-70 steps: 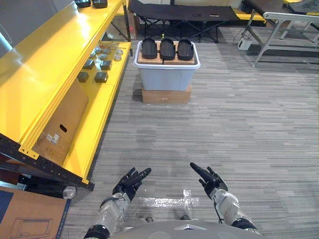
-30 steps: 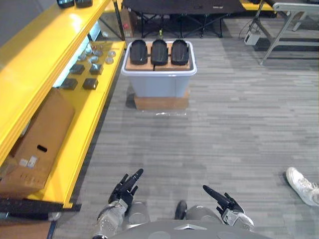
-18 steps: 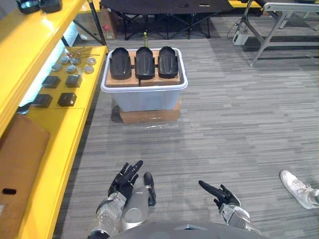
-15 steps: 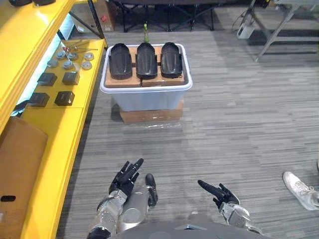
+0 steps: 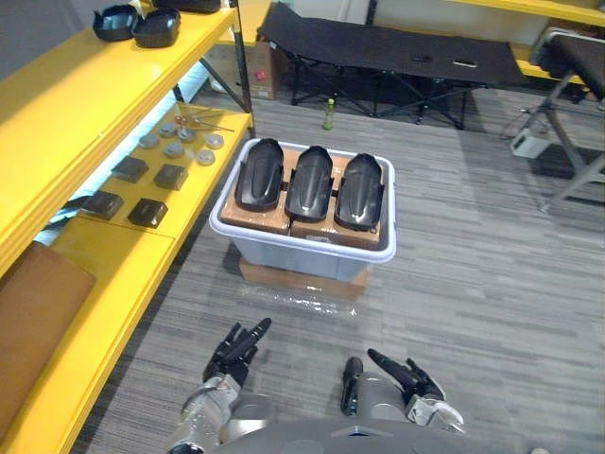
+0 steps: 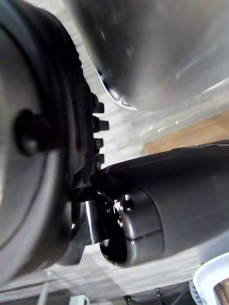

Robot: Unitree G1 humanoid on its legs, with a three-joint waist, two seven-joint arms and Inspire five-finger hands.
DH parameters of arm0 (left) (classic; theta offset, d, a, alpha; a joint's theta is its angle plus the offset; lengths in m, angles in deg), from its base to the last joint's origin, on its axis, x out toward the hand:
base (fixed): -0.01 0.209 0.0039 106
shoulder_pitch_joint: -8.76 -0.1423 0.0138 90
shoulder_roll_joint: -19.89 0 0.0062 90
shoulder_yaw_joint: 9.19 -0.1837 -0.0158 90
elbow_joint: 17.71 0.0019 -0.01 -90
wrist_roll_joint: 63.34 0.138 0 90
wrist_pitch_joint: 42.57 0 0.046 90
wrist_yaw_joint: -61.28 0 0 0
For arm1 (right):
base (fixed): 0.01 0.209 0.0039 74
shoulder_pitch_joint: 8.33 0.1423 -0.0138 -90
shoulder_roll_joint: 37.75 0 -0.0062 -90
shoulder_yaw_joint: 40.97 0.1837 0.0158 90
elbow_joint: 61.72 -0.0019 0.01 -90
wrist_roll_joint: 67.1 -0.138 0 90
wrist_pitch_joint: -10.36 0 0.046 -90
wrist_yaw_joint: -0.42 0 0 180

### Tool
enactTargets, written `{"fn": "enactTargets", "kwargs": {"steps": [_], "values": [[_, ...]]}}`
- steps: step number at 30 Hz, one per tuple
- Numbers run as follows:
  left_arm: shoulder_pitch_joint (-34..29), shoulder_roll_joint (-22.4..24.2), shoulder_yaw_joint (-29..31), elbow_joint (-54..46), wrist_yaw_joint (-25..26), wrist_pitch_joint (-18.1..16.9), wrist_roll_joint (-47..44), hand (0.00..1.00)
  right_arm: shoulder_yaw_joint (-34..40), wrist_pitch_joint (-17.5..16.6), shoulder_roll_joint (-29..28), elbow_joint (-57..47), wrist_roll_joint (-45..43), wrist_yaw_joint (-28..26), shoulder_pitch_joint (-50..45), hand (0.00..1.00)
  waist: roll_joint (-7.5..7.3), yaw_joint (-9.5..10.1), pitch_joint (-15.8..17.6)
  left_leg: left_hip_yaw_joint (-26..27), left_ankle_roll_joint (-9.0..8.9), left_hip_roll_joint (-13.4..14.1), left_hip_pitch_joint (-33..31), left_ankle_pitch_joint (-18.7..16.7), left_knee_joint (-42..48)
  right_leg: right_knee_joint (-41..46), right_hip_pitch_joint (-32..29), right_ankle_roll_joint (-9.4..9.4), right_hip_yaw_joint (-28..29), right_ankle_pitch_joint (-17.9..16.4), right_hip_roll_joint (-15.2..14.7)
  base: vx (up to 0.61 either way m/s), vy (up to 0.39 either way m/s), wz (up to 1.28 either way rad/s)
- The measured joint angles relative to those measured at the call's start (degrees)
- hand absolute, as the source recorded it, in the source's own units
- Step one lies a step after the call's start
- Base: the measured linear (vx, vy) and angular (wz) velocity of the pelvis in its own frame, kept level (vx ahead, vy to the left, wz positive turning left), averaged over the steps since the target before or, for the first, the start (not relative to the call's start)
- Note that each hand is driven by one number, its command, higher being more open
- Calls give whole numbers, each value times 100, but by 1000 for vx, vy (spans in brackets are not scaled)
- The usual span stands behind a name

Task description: Walk over and take three plastic housings, then place them on the shelf

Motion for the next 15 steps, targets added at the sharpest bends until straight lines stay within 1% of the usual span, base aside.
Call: {"fn": "enactTargets", "kwargs": {"steps": [1, 2, 3, 4, 5, 6, 7, 8, 9, 10, 11, 12, 13, 14, 15], "values": [[4, 74, 4, -3, 1, 9, -34, 100, 14, -38, 19, -32, -5, 2, 2, 100, 101, -14, -25, -30, -22, 80, -164, 26, 359, 7, 36, -35, -76, -82, 43, 385, -308, 44], [14, 90, 3, -57, -18, 20, -36, 100, 55, -80, 23, -60, -7, 10, -2, 100, 154, -47, -19, -36, -61, 167, -422, 100, 881, -14, 100, -60, -156, -151, 94, 271, -233, 39], [50, 94, 59, -72, -31, -43, -75, 100, 103, -95, 17, -90, -14, 22, -42, 100, 138, -34, 24, -4, -166, 370, -902, 404, 1842, -134, 305, -163, -252, -217, 157, 255, -233, 32], [40, 93, 131, -72, -23, -87, -90, 100, 113, -98, 10, -94, -24, 19, -47, 100, 154, -21, 29, 136, -191, 521, -1092, 410, 2314, -318, 555, -169, -287, -219, 232, 327, -249, 15], [14, 90, 153, -49, -13, -132, -123, 100, 136, -129, 2, -98, -127, 7, -88, 100, 140, -12, 37, 303, -186, 590, -1114, 406, 2274, -518, 805, -167, -321, -176, 251, 325, -179, 5], [3, 83, 154, -31, -9, -160, -125, 100, 217, -209, 0, -120, -182, -1, -129, 100, 133, -40, 31, 487, -183, 616, -1113, 408, 1807, -765, 1051, -152, -376, -163, 241, 353, -160, 4], [22, 72, 112, -32, -28, -177, -124, 100, 229, -269, 0, -221, -179, 65, -152, 100, 133, -55, 29, 596, -168, 614, -1126, 431, 1071, -984, 1204, -117, -396, -141, 225, 323, -88, 5], [36, 73, 98, -31, -44, -191, -124, 100, 228, -279, 0, -308, -178, 114, -158, 100, 134, -62, 28, 598, -156, 614, -1165, 478, 731, -1065, 1248, -98, -395, -126, 219, 263, -26, -6], [74, 66, 34, -24, -47, -221, -118, 100, 225, -343, 1, -493, -174, 205, -166, 100, 132, -67, 31, 534, -181, 612, -1227, 716, 95, -1129, 1279, -51, -363, -90, 193, 342, 83, -25], [103, 52, -23, 12, -46, -224, -107, 100, 222, -406, 15, -674, -166, 306, -209, 100, 145, -60, 29, 481, -222, 583, -1178, 1122, -483, -1135, 1275, -20, -270, -82, 177, 293, 131, -40], [116, 53, -44, 40, -31, -223, -66, 100, 220, -426, 26, -855, -150, 385, -211, 100, 169, -81, 21, 485, -302, 582, -1105, 1667, -896, -1147, 1274, 49, -207, -105, 184, 290, 167, -40], [137, 56, -79, 61, -19, -223, -19, 100, 223, -460, 36, -983, -110, 446, -221, 100, 216, -107, 24, 480, -287, 587, -1065, 2111, -1117, -1158, 1286, 103, -170, -123, 212, 227, 185, -26], [191, -30, -142, 126, 0, -218, 19, 100, 223, -522, -14, -1060, -102, 560, -158, 100, 146, -148, 68, 528, -253, 480, -943, 2095, -1246, -1182, 1325, 214, -95, -112, 98, 225, 218, -10], [257, -155, -268, 68, 7, -233, 213, 100, 207, -543, -116, -1334, 36, 662, -200, 100, -83, -204, 84, 600, -203, 254, -847, 2155, -1550, -1263, 1288, 318, -83, -72, -116, 203, 206, -3], [271, -206, -333, 36, 5, -230, 275, 100, 204, -553, -153, -1457, 89, 688, -249, 100, -153, -208, 77, 659, -166, 174, -822, 2181, -1631, -1325, 1290, 361, -75, -50, -187, 162, 174, -4]]}}
